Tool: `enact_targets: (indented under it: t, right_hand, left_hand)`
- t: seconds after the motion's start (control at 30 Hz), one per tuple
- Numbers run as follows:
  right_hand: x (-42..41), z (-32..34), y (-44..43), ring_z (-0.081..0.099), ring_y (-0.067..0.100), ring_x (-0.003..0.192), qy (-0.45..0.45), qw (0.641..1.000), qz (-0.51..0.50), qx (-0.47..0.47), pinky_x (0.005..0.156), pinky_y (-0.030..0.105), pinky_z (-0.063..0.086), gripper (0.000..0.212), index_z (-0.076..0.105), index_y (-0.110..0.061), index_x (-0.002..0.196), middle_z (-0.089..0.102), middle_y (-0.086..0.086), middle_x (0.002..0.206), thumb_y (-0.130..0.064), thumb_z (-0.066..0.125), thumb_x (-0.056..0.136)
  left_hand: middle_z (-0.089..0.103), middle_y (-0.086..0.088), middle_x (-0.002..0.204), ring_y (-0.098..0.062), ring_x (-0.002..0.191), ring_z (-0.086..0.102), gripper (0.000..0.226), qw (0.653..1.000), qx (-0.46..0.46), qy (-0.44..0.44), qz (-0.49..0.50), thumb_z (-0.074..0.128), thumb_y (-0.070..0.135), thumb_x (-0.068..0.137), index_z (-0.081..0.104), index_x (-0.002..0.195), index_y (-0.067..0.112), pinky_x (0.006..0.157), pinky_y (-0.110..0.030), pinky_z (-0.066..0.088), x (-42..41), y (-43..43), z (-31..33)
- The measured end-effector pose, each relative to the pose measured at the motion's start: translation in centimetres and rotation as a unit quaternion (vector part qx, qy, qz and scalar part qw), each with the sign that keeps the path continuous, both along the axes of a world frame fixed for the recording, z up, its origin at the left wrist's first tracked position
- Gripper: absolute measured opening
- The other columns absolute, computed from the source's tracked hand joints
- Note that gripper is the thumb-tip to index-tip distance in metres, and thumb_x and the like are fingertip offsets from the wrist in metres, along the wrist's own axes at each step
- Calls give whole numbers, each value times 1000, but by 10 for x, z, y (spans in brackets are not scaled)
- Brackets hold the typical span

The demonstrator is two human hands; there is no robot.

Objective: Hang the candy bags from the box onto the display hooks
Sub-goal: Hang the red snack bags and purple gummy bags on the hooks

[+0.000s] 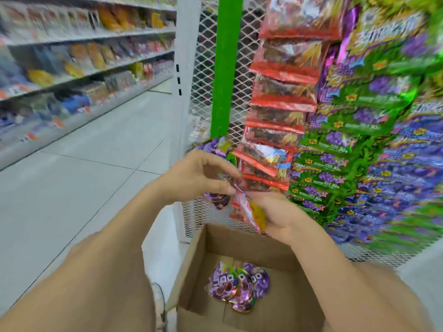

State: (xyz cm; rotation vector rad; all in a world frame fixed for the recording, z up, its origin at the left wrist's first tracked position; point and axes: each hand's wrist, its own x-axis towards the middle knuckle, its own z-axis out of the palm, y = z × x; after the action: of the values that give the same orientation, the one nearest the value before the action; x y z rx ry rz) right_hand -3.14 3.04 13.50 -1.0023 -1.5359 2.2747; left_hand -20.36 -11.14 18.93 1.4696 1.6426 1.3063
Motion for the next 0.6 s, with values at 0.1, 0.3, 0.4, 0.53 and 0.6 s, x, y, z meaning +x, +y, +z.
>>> enact_targets:
  t: [0.1, 0.3, 0.4, 0.53, 0.6]
  right_hand:
    - [-5, 12, 2, 77, 27, 96, 35, 996, -55, 63, 89, 45, 62, 37, 72, -7, 123, 79, 13, 110, 0, 79, 88]
    - [-17, 51, -10, 73, 7, 76, 9, 874, -27, 484, 74, 29, 58, 10, 77, -18, 85, 77, -11, 76, -22, 78, 95]
    - [-30, 65, -9, 63, 25, 69, 4, 782, -23, 623, 70, 41, 52, 25, 70, -13, 79, 68, 5, 69, -32, 71, 95]
    - [-57, 77, -2, 57, 31, 80, 0, 755, -29, 655, 70, 42, 37, 19, 66, -26, 86, 66, -2, 74, -19, 61, 102]
    - [-73, 77, 5, 61, 31, 96, 2, 769, -44, 638, 73, 38, 33, 19, 69, -27, 110, 71, -3, 93, -13, 57, 104]
  left_hand:
    - [77, 17, 103, -10, 94, 73, 36, 984, -11, 104, 145, 82, 4, 86, 79, 114, 26, 90, -40, 59, -29, 7, -17]
    - [71, 2, 122, -17, 111, 65, 27, 913, 55, 235, 329, 70, 13, 95, 73, 120, 24, 96, -27, 46, -54, 39, -19]
    - [77, 2, 108, -24, 103, 70, 16, 906, 23, 260, 332, 74, 23, 95, 75, 110, 27, 89, -38, 55, -56, 51, -22]
    - [78, 3, 89, -32, 91, 73, 21, 894, -54, 266, 356, 66, 48, 84, 71, 97, 32, 75, -44, 59, -59, 53, -21]
    - [78, 4, 84, -28, 87, 75, 24, 901, -62, 231, 362, 64, 51, 77, 73, 86, 31, 77, -42, 59, -64, 50, -16]
